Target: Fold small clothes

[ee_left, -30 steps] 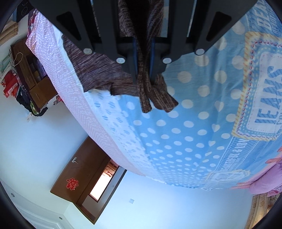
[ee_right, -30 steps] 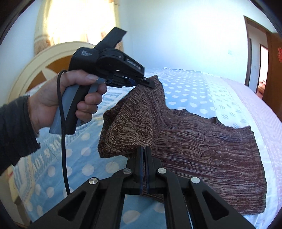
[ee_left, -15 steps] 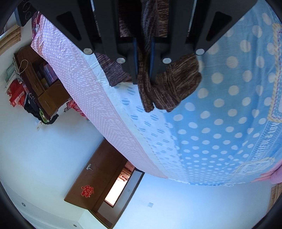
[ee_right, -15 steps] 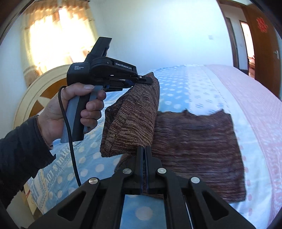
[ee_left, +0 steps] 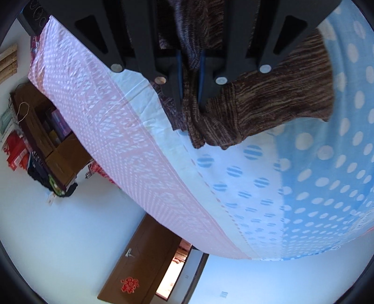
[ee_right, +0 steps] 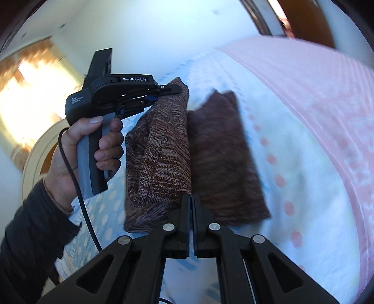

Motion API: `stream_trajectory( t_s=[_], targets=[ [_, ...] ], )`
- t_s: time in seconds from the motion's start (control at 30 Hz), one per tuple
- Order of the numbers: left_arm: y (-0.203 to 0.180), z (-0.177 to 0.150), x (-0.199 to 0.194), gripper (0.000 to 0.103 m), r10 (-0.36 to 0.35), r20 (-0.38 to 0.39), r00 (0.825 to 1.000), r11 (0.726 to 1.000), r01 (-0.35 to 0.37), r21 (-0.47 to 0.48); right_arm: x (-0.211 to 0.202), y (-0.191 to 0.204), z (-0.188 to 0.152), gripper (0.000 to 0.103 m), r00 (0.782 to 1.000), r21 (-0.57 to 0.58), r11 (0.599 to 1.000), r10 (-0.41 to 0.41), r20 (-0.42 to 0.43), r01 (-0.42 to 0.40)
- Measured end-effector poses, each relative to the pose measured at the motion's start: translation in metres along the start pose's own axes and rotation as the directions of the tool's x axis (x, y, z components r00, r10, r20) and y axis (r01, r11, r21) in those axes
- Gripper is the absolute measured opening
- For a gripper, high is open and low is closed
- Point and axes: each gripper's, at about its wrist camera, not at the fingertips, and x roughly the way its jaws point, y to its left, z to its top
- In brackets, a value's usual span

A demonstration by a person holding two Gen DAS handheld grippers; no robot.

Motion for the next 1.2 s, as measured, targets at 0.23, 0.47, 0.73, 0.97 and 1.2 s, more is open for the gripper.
stream_trajectory(
  t_s=[0.23,0.47,0.73,0.97,1.2],
  targets=[
    [-0.028,-0.006,-0.007,0.03,0.064,0.045,0.997,0.994,-0.067,0.084,-0.013,-0.038,-0.002,0.0,0.999,0.132,0.99,-0.047,0.014,0.045],
    [-0.018,-0.041,-0.073,0.061,0.133,0.197,0.971,0.97,-0.169,0.177,-0.047,-0.008,0.004,0.039,0.985,-0.029,0.997,-0.063,0.161,0.069],
    [0.02,-0.125,-0.09,0.068,0.18,0.189,0.965,0.969,-0.208,0.135,-0.006,0.033,-0.002,0.061,0.99,-0.18,0.978,-0.091,0.107,0.109],
    [0.016,-0.162,-0.074,0.073,0.205,0.136,0.969,0.952,-0.23,0.205,-0.013,-0.001,0.009,0.006,0.991,-0.021,0.993,-0.117,0.065,0.119],
    [0.026,-0.169,-0.068,0.082,0.197,0.058,0.979,0.958,-0.205,0.202,-0.011,-0.035,-0.006,0.006,0.989,0.067,0.987,-0.148,0.009,0.147]
  ],
)
